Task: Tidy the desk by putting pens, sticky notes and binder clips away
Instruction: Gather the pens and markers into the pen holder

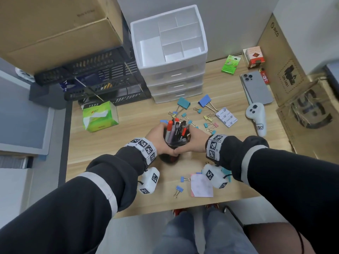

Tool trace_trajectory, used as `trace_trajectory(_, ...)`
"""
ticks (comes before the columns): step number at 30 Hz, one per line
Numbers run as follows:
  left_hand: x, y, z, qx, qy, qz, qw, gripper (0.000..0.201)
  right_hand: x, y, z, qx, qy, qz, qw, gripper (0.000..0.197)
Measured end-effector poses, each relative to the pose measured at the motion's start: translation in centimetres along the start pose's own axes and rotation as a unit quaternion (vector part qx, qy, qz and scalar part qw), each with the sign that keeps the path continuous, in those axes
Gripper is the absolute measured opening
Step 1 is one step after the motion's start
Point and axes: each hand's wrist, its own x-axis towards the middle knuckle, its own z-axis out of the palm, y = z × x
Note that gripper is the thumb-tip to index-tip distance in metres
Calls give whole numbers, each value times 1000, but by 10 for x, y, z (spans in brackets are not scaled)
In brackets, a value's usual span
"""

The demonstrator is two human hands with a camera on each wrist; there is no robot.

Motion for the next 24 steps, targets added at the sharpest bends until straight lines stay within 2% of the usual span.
trace_trajectory(4,5,11,-4,-12,-14,24,1000,106,9,5,-4,51,7,-20,998,46)
trace_trajectory(6,8,16,-6,-17,-27,51,998,110,14,8,-8,50,-1,-20,999,52)
trace_trajectory(13,20,41,-18,29,-50,75,995,108,9,2,-40,41,-10,-17,999,44)
trace_trajectory(16,32,52,-37,82,-43,53,994,99,13,3,-71,43,39,2,998,47)
trace_trajectory(19,49,55,-65,124,-18,16,992,82,19,-5,-115,18,84,13,996,61)
trace_trajectory(22,66,58,-94,138,9,-18,990,67,29,-11,-162,-11,139,21,990,59)
trace_trajectory(24,74,59,-108,144,23,-39,989,62,38,-9,-187,-18,208,47,977,79)
